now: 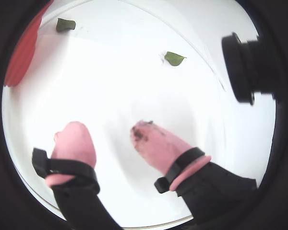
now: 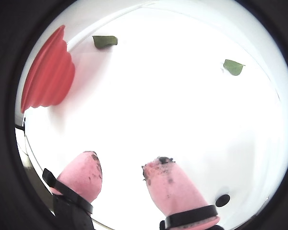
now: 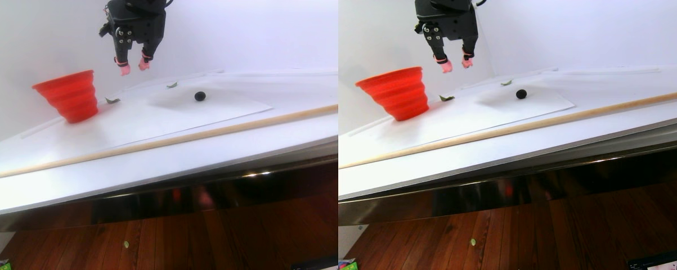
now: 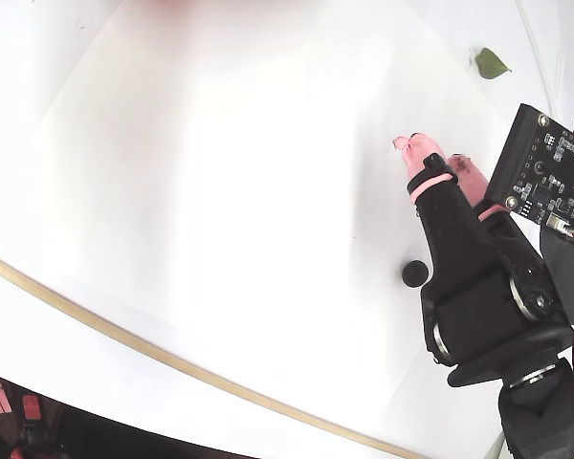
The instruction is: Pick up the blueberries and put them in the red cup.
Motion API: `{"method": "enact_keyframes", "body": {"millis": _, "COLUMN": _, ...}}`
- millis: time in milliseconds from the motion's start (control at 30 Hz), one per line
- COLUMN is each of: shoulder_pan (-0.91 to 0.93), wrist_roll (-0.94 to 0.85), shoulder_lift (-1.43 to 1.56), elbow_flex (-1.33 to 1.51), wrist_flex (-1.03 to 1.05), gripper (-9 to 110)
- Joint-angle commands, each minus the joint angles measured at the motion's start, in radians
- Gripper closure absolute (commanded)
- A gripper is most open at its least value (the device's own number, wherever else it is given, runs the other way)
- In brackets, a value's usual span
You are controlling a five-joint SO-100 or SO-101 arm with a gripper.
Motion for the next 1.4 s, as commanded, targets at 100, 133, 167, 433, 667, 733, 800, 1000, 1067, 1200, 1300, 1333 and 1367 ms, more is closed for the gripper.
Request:
{"method": "enact_keyframes", "body": {"millis": 100, "shoulder_pan": 0.029, "wrist_roll": 0.0, "shoulder_lift": 0.141, "elbow_flex": -0.002, "wrist_flex": 0.031, "gripper": 85}}
{"method": "enact_keyframes", "body": {"millis": 133, "shoulder_pan": 0.035, "wrist_roll": 0.0, "shoulder_lift": 0.144, "elbow_flex": 0.002, "wrist_flex": 0.035, "gripper": 85}}
{"method": "enact_keyframes", "body": {"millis": 167, "shoulder_pan": 0.041, "wrist_roll": -0.003, "shoulder_lift": 0.149, "elbow_flex": 0.006, "wrist_flex": 0.037, "gripper": 85}}
{"method": "enact_keyframes", "body": {"millis": 433, "shoulder_pan": 0.103, "wrist_roll": -0.014, "shoulder_lift": 0.166, "elbow_flex": 0.031, "wrist_flex": 0.061, "gripper": 85}}
{"method": "enact_keyframes", "body": {"millis": 667, "shoulder_pan": 0.149, "wrist_roll": -0.025, "shoulder_lift": 0.166, "elbow_flex": 0.049, "wrist_flex": 0.071, "gripper": 85}}
{"method": "enact_keyframes", "body": {"millis": 733, "shoulder_pan": 0.16, "wrist_roll": -0.028, "shoulder_lift": 0.166, "elbow_flex": 0.054, "wrist_flex": 0.071, "gripper": 85}}
{"method": "enact_keyframes", "body": {"millis": 800, "shoulder_pan": 0.169, "wrist_roll": -0.031, "shoulder_lift": 0.166, "elbow_flex": 0.058, "wrist_flex": 0.071, "gripper": 85}}
{"method": "enact_keyframes", "body": {"millis": 1000, "shoulder_pan": 0.206, "wrist_roll": -0.031, "shoulder_lift": 0.176, "elbow_flex": 0.077, "wrist_flex": 0.071, "gripper": 85}}
{"method": "enact_keyframes", "body": {"millis": 1067, "shoulder_pan": 0.216, "wrist_roll": -0.031, "shoulder_lift": 0.178, "elbow_flex": 0.087, "wrist_flex": 0.072, "gripper": 85}}
{"method": "enact_keyframes", "body": {"millis": 1200, "shoulder_pan": 0.241, "wrist_roll": -0.028, "shoulder_lift": 0.184, "elbow_flex": 0.103, "wrist_flex": 0.074, "gripper": 85}}
{"method": "enact_keyframes", "body": {"millis": 1300, "shoulder_pan": 0.261, "wrist_roll": -0.025, "shoulder_lift": 0.173, "elbow_flex": 0.103, "wrist_flex": 0.074, "gripper": 85}}
{"method": "enact_keyframes", "body": {"millis": 1333, "shoulder_pan": 0.267, "wrist_roll": -0.025, "shoulder_lift": 0.167, "elbow_flex": 0.1, "wrist_flex": 0.074, "gripper": 85}}
{"method": "enact_keyframes", "body": {"millis": 1367, "shoulder_pan": 0.275, "wrist_roll": -0.021, "shoulder_lift": 0.161, "elbow_flex": 0.095, "wrist_flex": 0.074, "gripper": 85}}
